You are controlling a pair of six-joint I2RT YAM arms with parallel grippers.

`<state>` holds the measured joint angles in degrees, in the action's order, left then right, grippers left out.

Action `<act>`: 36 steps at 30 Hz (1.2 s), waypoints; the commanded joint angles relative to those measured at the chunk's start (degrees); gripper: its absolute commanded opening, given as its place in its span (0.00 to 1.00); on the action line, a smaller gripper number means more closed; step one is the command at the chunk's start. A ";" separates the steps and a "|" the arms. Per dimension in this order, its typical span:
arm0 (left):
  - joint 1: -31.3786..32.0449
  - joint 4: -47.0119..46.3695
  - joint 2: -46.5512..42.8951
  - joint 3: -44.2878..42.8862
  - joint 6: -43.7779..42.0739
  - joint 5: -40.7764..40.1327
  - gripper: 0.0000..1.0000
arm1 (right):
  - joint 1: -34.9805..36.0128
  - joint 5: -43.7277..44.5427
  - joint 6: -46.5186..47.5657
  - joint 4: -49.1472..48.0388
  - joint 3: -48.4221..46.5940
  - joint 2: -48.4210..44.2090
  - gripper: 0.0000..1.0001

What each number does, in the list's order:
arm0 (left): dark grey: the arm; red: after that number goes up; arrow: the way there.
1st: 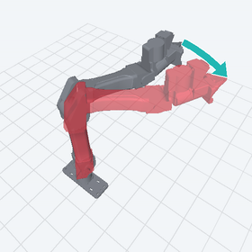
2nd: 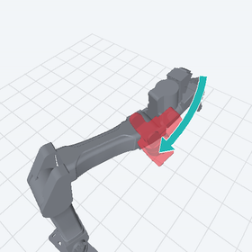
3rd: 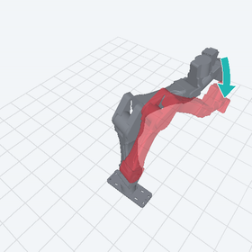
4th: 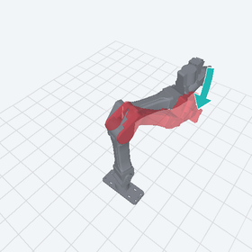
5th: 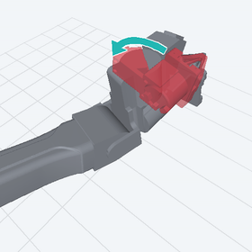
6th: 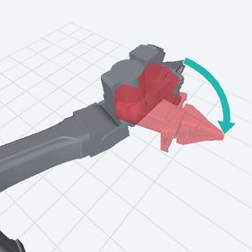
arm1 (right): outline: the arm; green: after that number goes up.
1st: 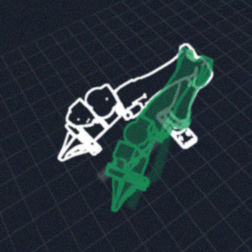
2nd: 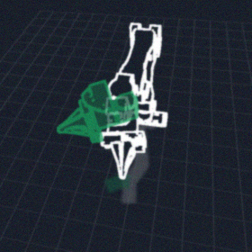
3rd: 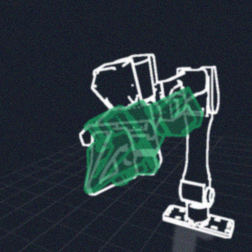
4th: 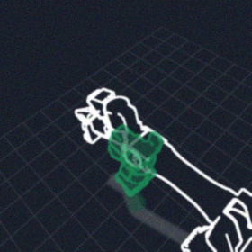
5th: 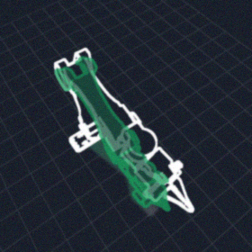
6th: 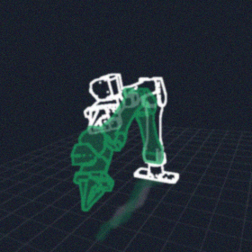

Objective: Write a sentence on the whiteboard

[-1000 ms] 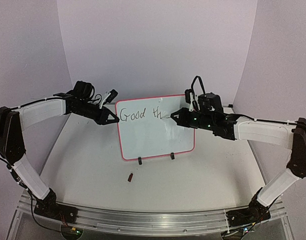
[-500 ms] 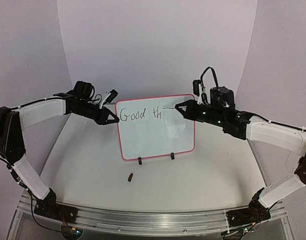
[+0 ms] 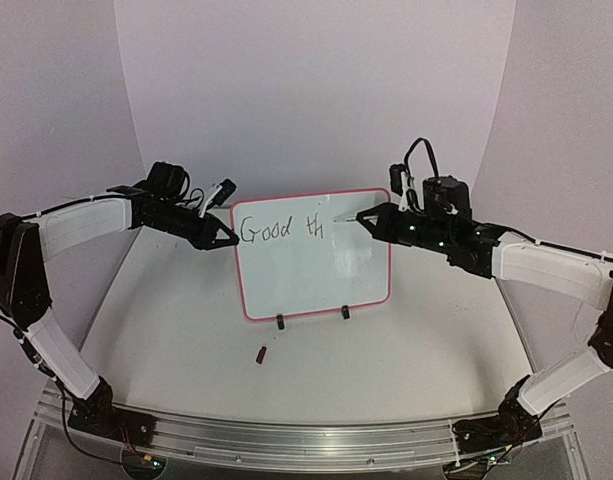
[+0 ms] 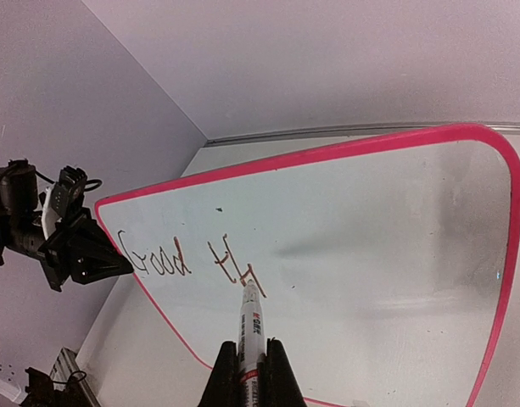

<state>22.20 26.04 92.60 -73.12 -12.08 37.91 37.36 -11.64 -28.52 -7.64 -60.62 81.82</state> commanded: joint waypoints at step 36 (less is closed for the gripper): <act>0.29 1.29 1.80 -1.40 -2.44 -4.33 0.00 | -0.06 0.90 -0.26 -0.47 -3.33 6.47 0.00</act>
<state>22.17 25.98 92.66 -73.17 -12.10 37.85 37.41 -12.08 -28.17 -8.08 -64.31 88.95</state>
